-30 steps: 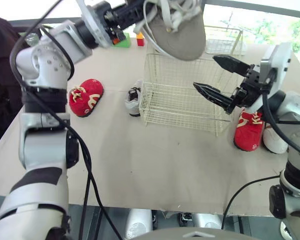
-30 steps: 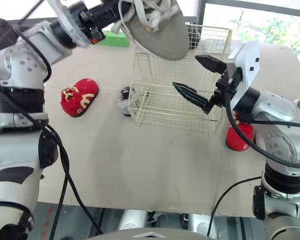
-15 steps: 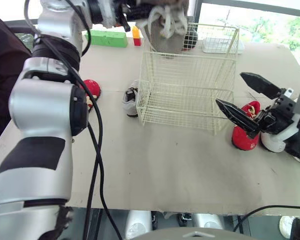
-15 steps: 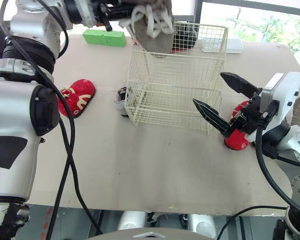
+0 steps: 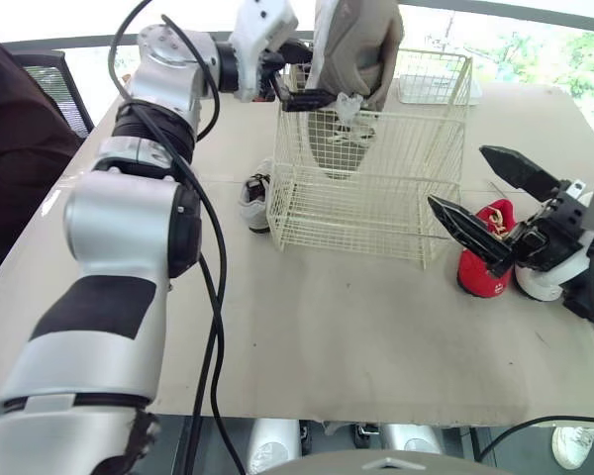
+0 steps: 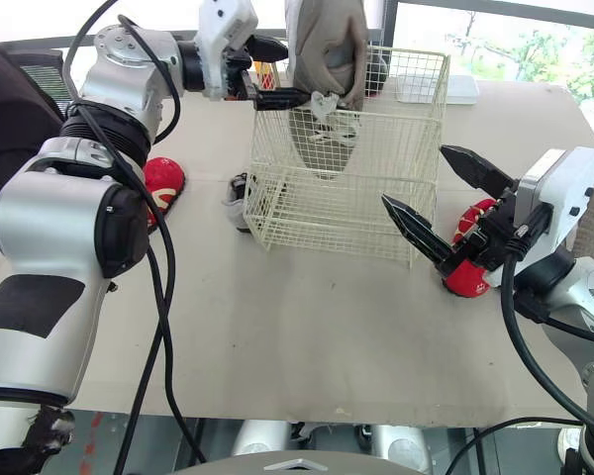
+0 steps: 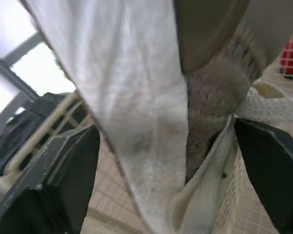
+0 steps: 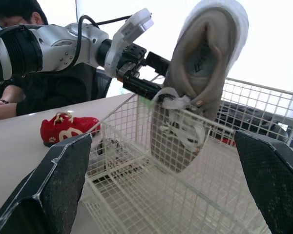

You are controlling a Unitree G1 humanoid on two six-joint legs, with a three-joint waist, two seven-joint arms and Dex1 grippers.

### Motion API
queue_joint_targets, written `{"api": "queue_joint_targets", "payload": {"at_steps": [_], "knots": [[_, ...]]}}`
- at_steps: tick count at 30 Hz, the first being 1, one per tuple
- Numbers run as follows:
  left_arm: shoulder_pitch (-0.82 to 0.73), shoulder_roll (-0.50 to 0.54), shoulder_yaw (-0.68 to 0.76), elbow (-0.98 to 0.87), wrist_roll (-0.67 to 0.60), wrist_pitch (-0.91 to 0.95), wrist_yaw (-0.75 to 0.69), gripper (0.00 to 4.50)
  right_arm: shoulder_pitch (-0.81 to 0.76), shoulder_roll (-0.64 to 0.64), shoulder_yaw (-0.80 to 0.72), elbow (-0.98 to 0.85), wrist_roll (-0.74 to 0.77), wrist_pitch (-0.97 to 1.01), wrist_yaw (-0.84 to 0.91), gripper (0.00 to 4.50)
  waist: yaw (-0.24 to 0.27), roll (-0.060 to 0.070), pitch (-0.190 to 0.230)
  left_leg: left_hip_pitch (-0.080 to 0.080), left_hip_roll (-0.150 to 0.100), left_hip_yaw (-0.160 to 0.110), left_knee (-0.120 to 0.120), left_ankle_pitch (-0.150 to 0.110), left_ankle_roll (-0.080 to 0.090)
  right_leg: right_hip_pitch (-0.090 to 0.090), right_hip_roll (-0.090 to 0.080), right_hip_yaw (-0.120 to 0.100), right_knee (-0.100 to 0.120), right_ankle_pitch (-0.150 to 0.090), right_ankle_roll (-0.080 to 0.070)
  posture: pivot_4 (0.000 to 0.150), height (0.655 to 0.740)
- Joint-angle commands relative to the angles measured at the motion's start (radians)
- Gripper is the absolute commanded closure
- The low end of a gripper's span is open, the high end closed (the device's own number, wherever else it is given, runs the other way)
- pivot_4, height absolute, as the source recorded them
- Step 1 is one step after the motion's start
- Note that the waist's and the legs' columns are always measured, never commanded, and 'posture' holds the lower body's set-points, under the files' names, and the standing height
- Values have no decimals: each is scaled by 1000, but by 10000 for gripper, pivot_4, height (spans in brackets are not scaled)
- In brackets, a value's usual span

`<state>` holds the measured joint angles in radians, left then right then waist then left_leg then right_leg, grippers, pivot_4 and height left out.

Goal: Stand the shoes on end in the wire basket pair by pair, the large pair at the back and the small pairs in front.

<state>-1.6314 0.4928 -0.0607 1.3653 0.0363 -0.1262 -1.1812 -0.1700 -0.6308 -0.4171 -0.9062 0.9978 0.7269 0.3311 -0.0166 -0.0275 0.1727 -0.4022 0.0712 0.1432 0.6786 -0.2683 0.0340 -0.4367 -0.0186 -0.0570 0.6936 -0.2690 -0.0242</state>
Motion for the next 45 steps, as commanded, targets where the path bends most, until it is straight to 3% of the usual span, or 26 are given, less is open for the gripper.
{"api": "queue_joint_targets", "payload": {"at_steps": [1,5,8,11,15,20,22,26,29,33,37,41,45], "knots": [[-34,63,86,-36,-47,38,-10,532,0,-28,-1,-20,28,-33,-12,0,0,0,0,0,0,0,1,0,0,0,0,0,1,0,1,1500,7400],[-29,108,156,-71,-98,93,-68,532,9,-61,-10,13,24,-41,-7,0,1,0,0,0,0,-1,1,0,0,0,0,0,2,-2,3,1500,7400],[14,127,210,-194,-197,277,-199,532,-19,-69,-22,94,35,-11,-87,0,3,0,0,0,0,-1,3,0,0,1,0,-1,2,-1,3,1500,7400],[155,127,239,-524,-332,596,-224,532,-17,-119,-69,158,102,54,-145,0,3,0,0,0,0,-1,5,0,0,2,-1,-1,2,0,0,1500,7400],[512,80,292,-1243,-584,1037,-13,532,44,-231,-145,183,3,60,-100,0,1,1,-1,1,2,-2,4,0,0,2,-1,1,3,0,0,1500,7400],[727,-24,335,-1634,-841,1292,183,532,179,-307,-292,262,-70,76,-9,0,10,0,-1,2,1,-5,6,0,0,5,0,1,3,0,0,1500,7400],[801,-9,270,-1683,-845,1272,168,532,238,-350,-330,290,-130,104,16,0,12,1,-2,4,1,-5,6,0,0,8,-1,1,3,0,1,1500,7400],[877,-78,196,-1736,-855,1236,253,532,320,-397,-402,364,-200,141,77,0,11,2,-2,20,0,-6,3,0,0,22,0,1,2,-2,4,1500,7400],[939,-136,199,-1719,-827,1162,337,532,328,-400,-428,311,-215,102,141,0,4,2,-2,22,0,-7,1,0,0,24,0,1,2,-2,4,1500,7400],[933,-230,292,-1694,-775,1027,562,532,255,-374,-478,203,-14,75,251,0,0,2,-2,22,-2,-13,-2,1,-2,24,4,6,2,-2,4,1500,7400],[916,-233,339,-1683,-629,879,771,532,160,-306,-465,129,141,-32,280,0,3,-2,-2,23,-3,-15,-5,2,-4,24,5,6,1,-2,4,1500,7400],[895,-192,235,-1636,-445,718,828,532,118,-311,-387,91,183,-66,269,0,8,-2,-2,23,-12,-24,-8,2,-4,24,1,8,-1,-2,4,1500,7400],[838,-211,141,-1500,-345,595,825,532,92,-312,-340,77,177,-89,214,0,33,-3,-3,22,-15,-25,-8,0,-1,24,-2,7,-4,-1,4,1500,7400]]}}
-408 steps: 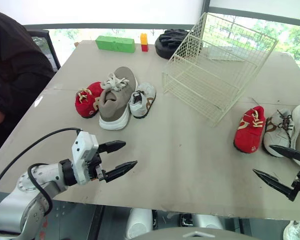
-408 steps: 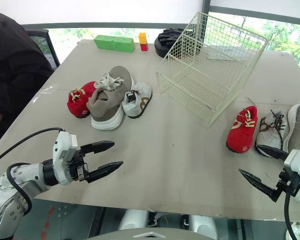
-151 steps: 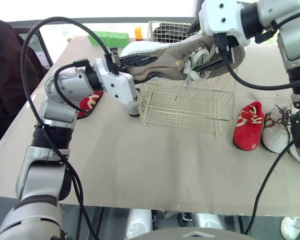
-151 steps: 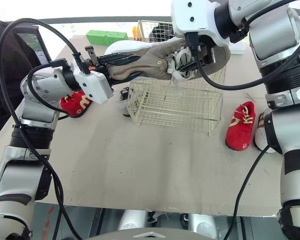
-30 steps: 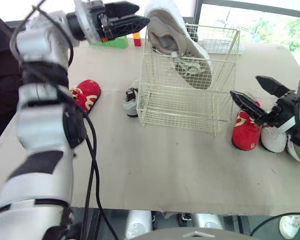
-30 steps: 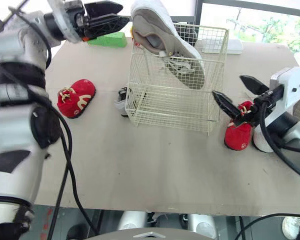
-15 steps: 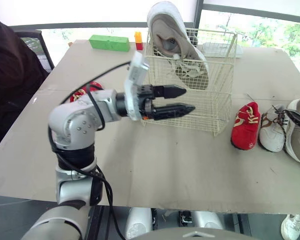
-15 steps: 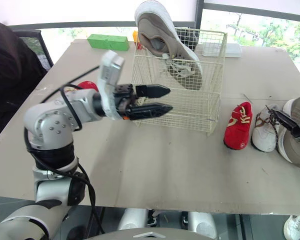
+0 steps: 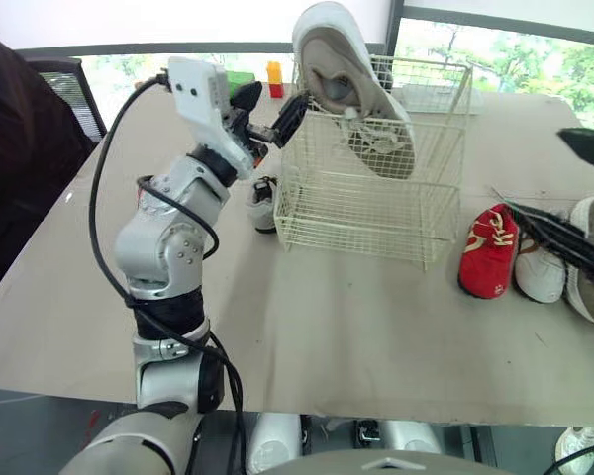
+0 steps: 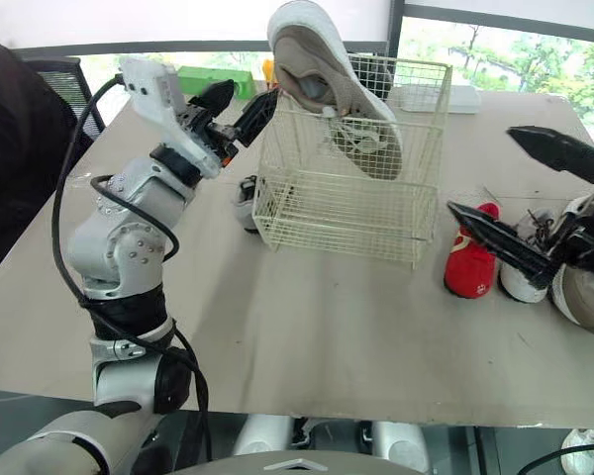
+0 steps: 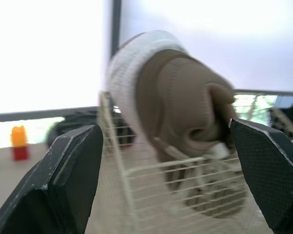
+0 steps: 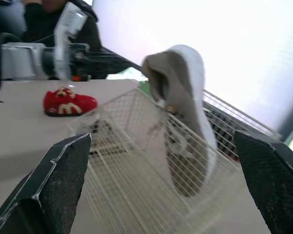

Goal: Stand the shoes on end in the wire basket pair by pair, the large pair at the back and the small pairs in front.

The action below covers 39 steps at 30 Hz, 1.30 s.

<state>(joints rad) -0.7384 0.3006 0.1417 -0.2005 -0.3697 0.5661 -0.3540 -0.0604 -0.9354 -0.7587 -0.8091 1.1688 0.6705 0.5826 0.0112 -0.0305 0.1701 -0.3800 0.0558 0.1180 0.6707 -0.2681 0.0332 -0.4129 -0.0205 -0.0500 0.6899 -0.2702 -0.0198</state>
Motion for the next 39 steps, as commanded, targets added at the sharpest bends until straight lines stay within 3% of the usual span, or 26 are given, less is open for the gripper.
{"api": "queue_joint_targets", "payload": {"at_steps": [1,10,13,15,16,22,23,26,31,39], "knots": [[-76,-29,-84,105,77,-130,-14,532,-17,-6,5,-22,5,-36,-45,0,9,0,0,-1,0,0,0,0,0,0,0,0,-1,0,0,1500,7400],[-180,-79,-135,385,137,-353,-87,532,6,-9,1,-61,14,-52,-119,0,-1,0,0,-3,1,-2,-2,0,1,0,1,-2,-8,2,-3,1500,7400],[-208,-89,-124,436,161,-437,-66,7497,-53,-35,89,-92,24,-41,-214,0,3,0,0,-4,1,-3,-2,0,1,0,1,-3,-9,2,-3,1500,7400],[-210,-88,-117,439,183,-497,-45,15749,-126,-59,171,-110,48,-31,-308,0,1,0,0,-4,1,-3,-2,0,1,0,1,-2,-9,2,-2,1500,7400],[-209,-86,-113,439,186,-516,-44,16529,-152,-64,202,-116,55,-28,-342,0,0,0,0,-4,1,-4,-2,0,1,0,1,-3,-10,2,-2,1500,7400],[-265,-76,-97,445,219,-649,-27,42454,-302,-71,386,-129,81,-9,-510,0,2,-1,0,-6,1,-4,-2,0,1,-1,1,-3,-11,3,-1,1500,7400],[-284,-70,-94,446,227,-660,-23,44870,-327,-66,417,-131,84,-5,-534,0,2,-1,0,-8,1,-4,-1,0,1,-3,1,-3,-11,3,-2,1500,7400],[-321,-49,-95,443,245,-683,-27,44870,-393,-51,496,-133,90,9,-598,0,1,-1,0,-19,1,-4,1,0,1,-13,1,-4,-10,4,-1,1500,7400],[-362,-33,-114,423,278,-706,-32,44870,-492,-13,608,-130,86,34,-689,0,1,-1,0,-22,1,-3,-1,0,1,-17,1,-4,-11,4,-1,1500,7400],[-270,-47,-155,370,306,-631,-34,44870,-589,43,736,-127,86,107,-789,0,1,0,0,-25,1,-3,0,0,1,-19,0,-4,-10,4,-1,1500,7400]]}}
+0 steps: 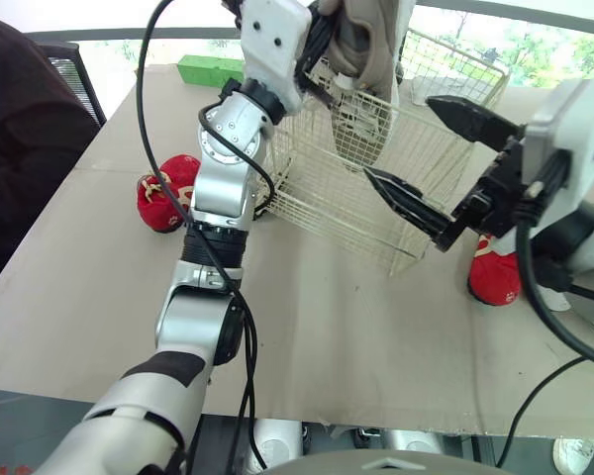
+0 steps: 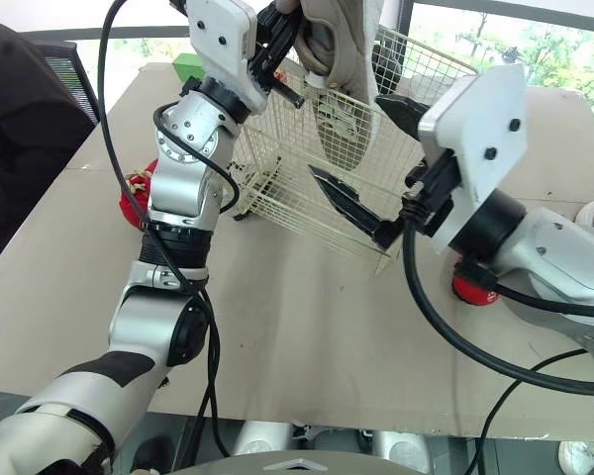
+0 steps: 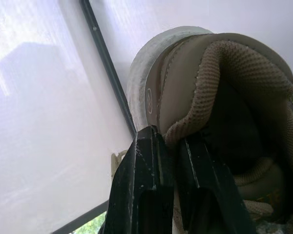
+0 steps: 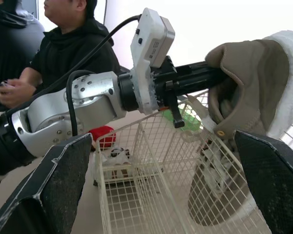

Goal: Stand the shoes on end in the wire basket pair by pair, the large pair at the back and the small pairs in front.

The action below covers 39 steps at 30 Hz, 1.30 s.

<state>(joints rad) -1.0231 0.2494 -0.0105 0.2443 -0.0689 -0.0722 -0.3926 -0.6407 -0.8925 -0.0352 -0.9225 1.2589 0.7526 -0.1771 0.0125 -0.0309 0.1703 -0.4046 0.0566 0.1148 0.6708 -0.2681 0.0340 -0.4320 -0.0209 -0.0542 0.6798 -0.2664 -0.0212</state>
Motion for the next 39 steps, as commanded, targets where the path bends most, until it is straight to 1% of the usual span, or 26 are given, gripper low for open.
{"api": "queue_joint_targets", "payload": {"at_steps": [1,3,6,7,11,16,17,18,19,20,22,26,31,35,37,39], "knots": [[34,10,-8,-78,11,24,1,44870,11,-5,25,-24,-4,39,-32,0,-1,0,0,0,0,0,0,0,0,0,0,0,0,0,0,1500,7400],[62,18,-15,-91,19,52,-9,44870,34,-7,70,-31,-10,84,-46,0,-2,0,0,1,0,0,0,0,0,0,0,0,1,0,0,1500,7400],[82,21,-22,-109,19,76,-22,44870,12,18,160,-32,-58,148,-52,0,-4,0,0,2,0,0,1,0,0,0,0,0,3,0,0,1500,7400],[86,24,-22,-113,19,79,-24,44870,13,14,149,-16,-58,147,-35,0,-4,0,0,2,0,0,1,0,0,0,0,0,4,0,0,1500,7400],[85,51,-41,-131,37,69,-56,44870,-70,5,85,42,22,159,-26,0,-6,0,0,2,0,1,4,0,0,1,0,1,7,0,0,1500,7400],[16,92,-32,-94,49,36,-82,44870,-110,7,69,87,102,180,-35,0,-6,0,0,3,0,1,4,0,0,1,0,1,9,0,0,1500,7400],[8,98,-29,-87,47,34,-87,44870,83,-24,-54,67,44,151,88,0,-7,0,0,3,0,1,4,0,0,0,0,1,9,0,0,1500,7400],[1,103,-24,-79,45,34,-90,44870,288,-41,-165,59,-40,108,228,0,3,-2,-1,3,0,1,4,0,0,0,0,1,9,0,0,1500,7400],[-7,105,-21,-70,42,34,-93,44870,448,-55,-236,58,-116,63,347,0,14,-4,-6,2,0,-1,3,0,0,2,0,0,5,0,0,1500,7400],[-11,108,-21,-65,40,33,-94,44870,562,-59,-279,60,-175,21,434,0,23,-4,-6,2,1,-3,1,0,0,7,2,-1,-1,-1,2,1500,7400],[-15,110,-27,-59,37,29,-98,44870,667,-52,-279,67,-263,-62,531,0,3,-1,-8,3,1,2,1,-1,2,8,2,6,-1,-3,5,1500,7400],[-14,110,-35,-52,41,20,-115,44870,755,-25,-252,74,-363,-134,629,0,-2,-2,-8,5,0,1,3,-2,3,10,2,6,1,-3,6,1500,7400],[-11,113,-32,-29,26,46,-141,44870,770,35,-238,79,-440,-200,671,0,-4,-2,-8,8,0,0,3,-2,3,11,4,7,4,-3,6,1500,7400],[34,91,-20,-77,-8,143,-139,44870,734,118,-282,54,-385,-268,690,0,-3,-2,-8,8,0,0,5,-1,2,11,4,7,6,-3,6,1500,7400],[57,85,-12,-100,-21,197,-131,44870,727,132,-303,47,-357,-273,693,0,-1,-2,-8,7,0,0,8,-1,2,11,3,8,7,-3,6,1500,7400],[87,62,17,-139,-61,322,-91,44870,741,119,-310,48,-363,-261,703,0,0,-2,-8,7,0,0,9,-1,3,11,3,8,7,-3,6,1500,7400]]}}
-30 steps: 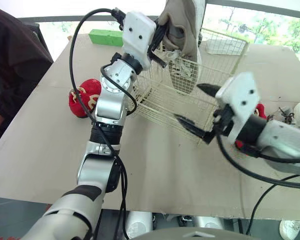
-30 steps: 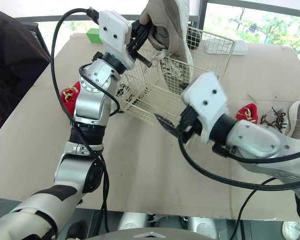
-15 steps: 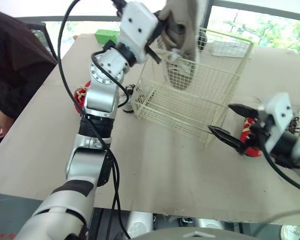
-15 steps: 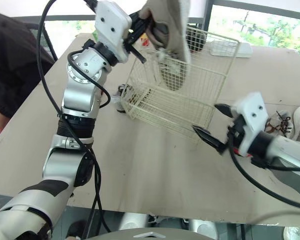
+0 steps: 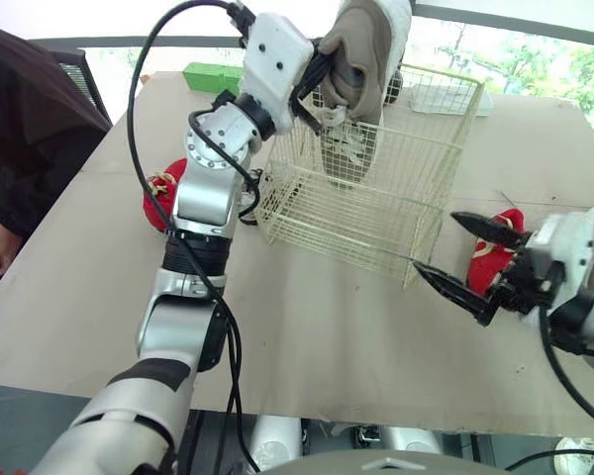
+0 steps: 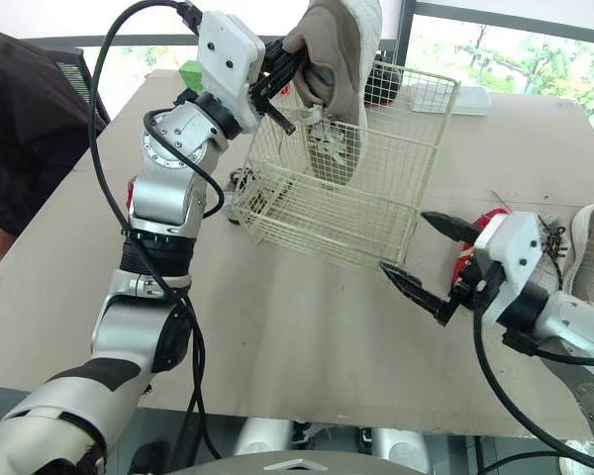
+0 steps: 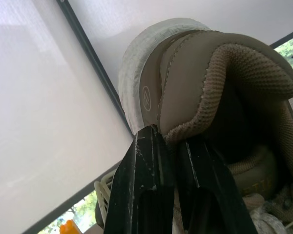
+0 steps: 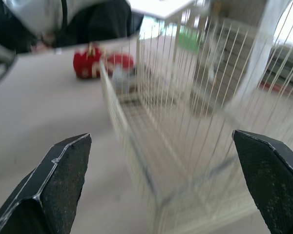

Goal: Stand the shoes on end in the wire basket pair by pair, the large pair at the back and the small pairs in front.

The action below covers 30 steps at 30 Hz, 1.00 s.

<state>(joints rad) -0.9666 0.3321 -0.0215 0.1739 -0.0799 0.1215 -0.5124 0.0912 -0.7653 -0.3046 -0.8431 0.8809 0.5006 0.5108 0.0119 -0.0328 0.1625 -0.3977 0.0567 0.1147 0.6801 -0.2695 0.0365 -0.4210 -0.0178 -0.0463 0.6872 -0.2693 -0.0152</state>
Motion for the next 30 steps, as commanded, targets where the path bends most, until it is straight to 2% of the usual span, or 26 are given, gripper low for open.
{"api": "queue_joint_targets", "payload": {"at_steps": [1,8,11,12,13,17,20,23,26,27,30], "knots": [[43,-27,35,-88,-61,174,40,44870,18,-18,-38,-31,4,-5,25,0,0,0,0,0,0,0,1,0,0,0,0,0,0,0,0,1500,7400],[71,-18,12,-171,-42,221,43,44870,10,-28,3,-35,-10,6,45,0,-3,0,0,9,0,0,2,0,0,8,0,0,3,0,0,1500,7400],[81,-11,43,-183,-77,264,38,44870,-1,-18,17,-27,-17,1,45,0,-2,0,0,9,0,0,2,0,0,8,0,1,4,0,0,1500,7400],[86,-8,54,-192,-92,277,31,35542,-3,-16,21,-27,-19,1,45,0,-2,0,0,9,0,0,2,0,0,8,0,1,4,0,0,1500,7400],[91,-5,65,-202,-106,286,27,32774,-4,-14,25,-27,-22,1,45,0,-2,0,0,9,0,0,2,0,0,8,0,1,4,0,0,1500,7400],[102,0,140,-245,-188,333,37,13377,-10,-6,39,-30,-13,4,48,0,-2,-1,0,9,0,0,2,0,0,8,0,1,4,0,0,1500,7400],[114,3,222,-307,-357,449,-2,174,-8,-11,43,-49,18,4,66,0,-2,-1,1,9,0,-1,2,0,0,8,0,1,5,0,0,1500,7400],[133,31,277,-361,-497,582,-27,174,-20,-10,55,-56,24,0,74,0,-1,-1,0,10,0,-1,2,0,0,8,0,1,6,0,0,1500,7400],[191,122,298,-449,-708,744,-168,174,-34,28,36,-41,43,-17,47,0,-6,-1,0,11,0,-1,2,0,0,8,-1,1,7,0,0,1500,7400],[213,161,314,-469,-802,821,-206,174,-28,33,8,-30,38,-22,39,0,-7,-1,1,11,0,-1,2,0,0,8,-1,1,7,0,0,1500,7400],[290,273,319,-535,-975,959,-304,174,22,20,-126,12,69,-15,43,0,-10,-1,1,11,0,-1,2,0,0,8,-1,1,7,0,0,1500,7400]]}}
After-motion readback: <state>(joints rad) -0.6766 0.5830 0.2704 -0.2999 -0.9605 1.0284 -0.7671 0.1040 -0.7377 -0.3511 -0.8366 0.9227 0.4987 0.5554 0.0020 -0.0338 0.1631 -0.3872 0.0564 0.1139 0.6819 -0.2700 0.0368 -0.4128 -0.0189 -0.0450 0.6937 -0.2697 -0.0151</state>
